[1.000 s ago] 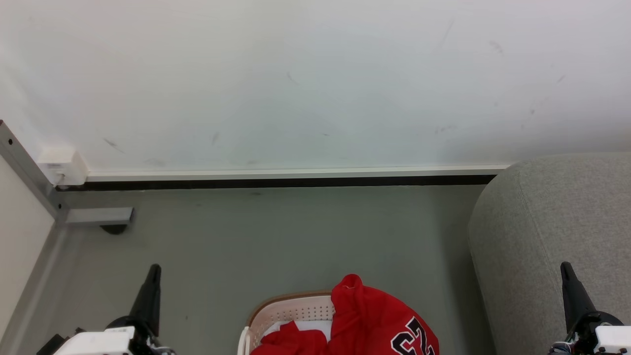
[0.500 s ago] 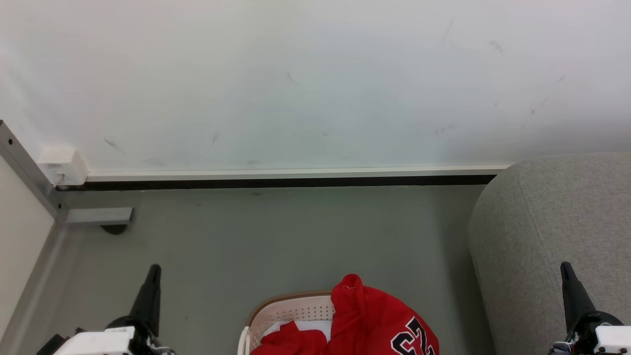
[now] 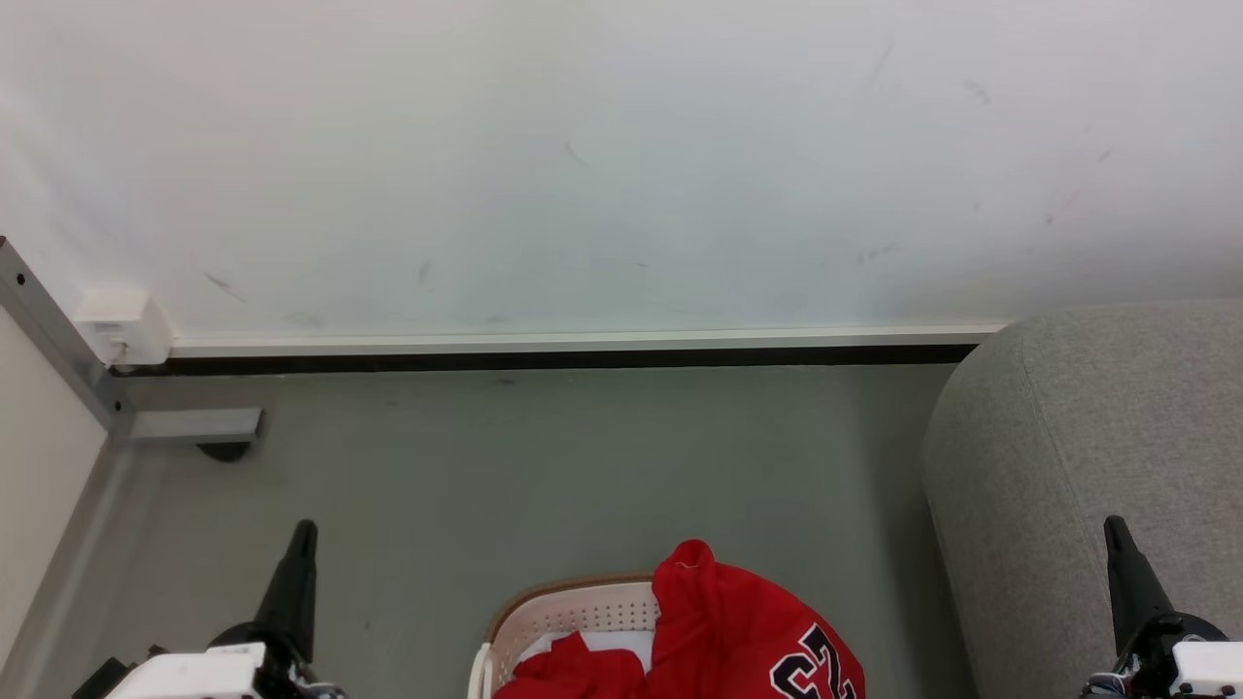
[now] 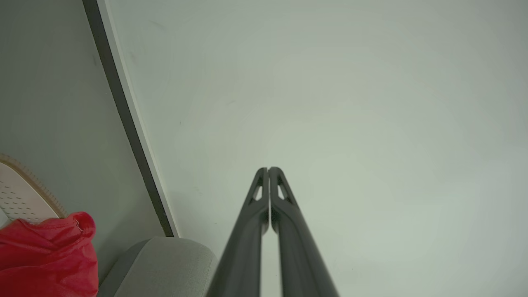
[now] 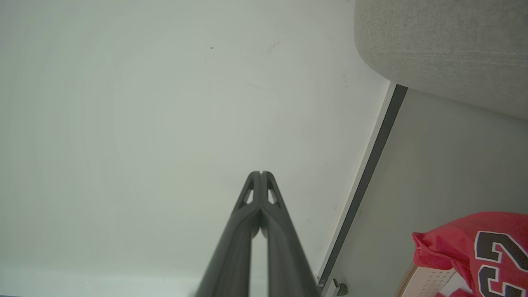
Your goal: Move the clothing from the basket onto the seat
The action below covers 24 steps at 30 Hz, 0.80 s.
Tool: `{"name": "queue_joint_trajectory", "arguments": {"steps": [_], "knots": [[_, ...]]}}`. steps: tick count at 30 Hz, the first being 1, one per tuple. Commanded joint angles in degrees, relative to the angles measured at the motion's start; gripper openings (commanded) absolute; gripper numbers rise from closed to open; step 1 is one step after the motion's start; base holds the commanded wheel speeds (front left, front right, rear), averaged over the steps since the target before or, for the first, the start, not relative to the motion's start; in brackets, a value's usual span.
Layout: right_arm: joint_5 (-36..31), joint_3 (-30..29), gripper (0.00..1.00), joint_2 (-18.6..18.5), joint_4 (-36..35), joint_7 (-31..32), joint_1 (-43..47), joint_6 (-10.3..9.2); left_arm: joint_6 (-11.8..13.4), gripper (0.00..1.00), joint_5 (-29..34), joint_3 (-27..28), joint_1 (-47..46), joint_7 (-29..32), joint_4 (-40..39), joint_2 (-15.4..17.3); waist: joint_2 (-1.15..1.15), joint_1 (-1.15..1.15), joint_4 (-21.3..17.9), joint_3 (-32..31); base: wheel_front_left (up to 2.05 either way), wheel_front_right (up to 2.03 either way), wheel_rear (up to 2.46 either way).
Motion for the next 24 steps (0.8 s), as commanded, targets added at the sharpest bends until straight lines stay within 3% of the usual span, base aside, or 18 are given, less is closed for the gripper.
{"name": "queue_joint_trajectory", "arguments": {"steps": [1, 24], "knots": [[-0.30, -0.15, 0.00, -0.01, 0.11, 0.07, -0.73, 0.05, -0.27, 0.00, -0.85, 0.06, -0.48, 0.12, -0.06, 0.40, 0.00, 0.00, 0.00, 0.00, 0.00, 0.00, 0.00], [-0.30, -0.15, 0.00, -0.01, 0.11, 0.07, -0.73, 0.05, -0.27, 0.00, -0.85, 0.06, -0.48, 0.12, -0.06, 0.41, 0.00, 0.00, 0.00, 0.00, 0.00, 0.00, 0.00]]}}
